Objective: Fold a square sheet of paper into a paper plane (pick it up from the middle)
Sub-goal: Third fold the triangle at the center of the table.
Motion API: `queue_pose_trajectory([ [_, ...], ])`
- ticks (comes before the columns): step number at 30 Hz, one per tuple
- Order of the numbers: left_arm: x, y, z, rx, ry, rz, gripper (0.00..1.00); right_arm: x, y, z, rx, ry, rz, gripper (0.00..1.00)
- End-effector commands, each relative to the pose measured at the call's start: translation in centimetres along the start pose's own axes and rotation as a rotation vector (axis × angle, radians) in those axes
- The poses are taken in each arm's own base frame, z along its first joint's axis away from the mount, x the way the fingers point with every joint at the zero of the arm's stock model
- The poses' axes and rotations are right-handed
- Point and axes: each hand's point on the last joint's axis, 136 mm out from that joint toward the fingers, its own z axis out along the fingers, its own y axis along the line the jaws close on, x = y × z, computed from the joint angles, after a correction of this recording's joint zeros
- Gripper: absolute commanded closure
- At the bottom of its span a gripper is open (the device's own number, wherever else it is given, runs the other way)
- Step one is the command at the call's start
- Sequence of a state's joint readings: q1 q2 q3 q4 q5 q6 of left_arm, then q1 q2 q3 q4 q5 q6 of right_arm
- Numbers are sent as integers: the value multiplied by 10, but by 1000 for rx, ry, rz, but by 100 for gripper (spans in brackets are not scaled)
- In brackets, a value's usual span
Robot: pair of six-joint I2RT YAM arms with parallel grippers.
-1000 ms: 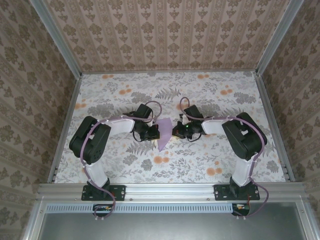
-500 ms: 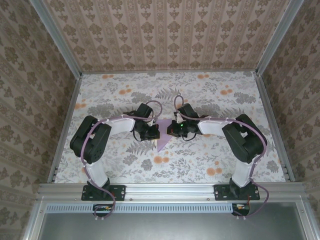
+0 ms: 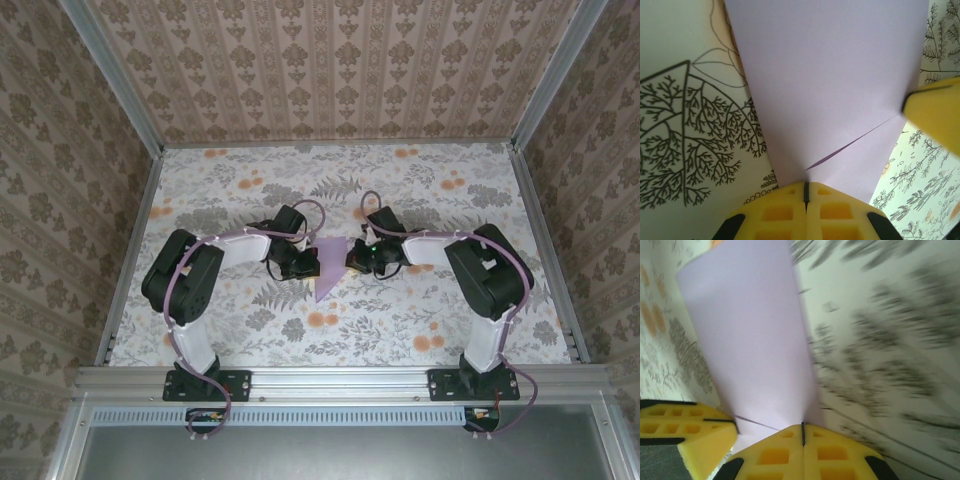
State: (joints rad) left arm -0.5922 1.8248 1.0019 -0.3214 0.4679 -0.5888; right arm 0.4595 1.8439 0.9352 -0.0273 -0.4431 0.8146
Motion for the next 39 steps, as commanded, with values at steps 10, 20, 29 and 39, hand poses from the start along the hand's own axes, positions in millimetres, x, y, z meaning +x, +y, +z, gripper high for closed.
queue_pose_trajectory([
  [10, 10, 44, 12, -155, 51, -6, 100, 16, 41, -3, -50, -9, -62, 100],
  [20, -1, 27, 3, -98, 0, 27, 100, 30, 26, 25, -12, 54, -14, 100],
  [29, -12, -19, -31, 23, -141, 55, 98, 42, -7, 33, 75, 68, 44, 100],
  [39, 18, -45, -29, 191, -175, -116, 90, 48, -21, 37, 112, 78, 90, 100],
])
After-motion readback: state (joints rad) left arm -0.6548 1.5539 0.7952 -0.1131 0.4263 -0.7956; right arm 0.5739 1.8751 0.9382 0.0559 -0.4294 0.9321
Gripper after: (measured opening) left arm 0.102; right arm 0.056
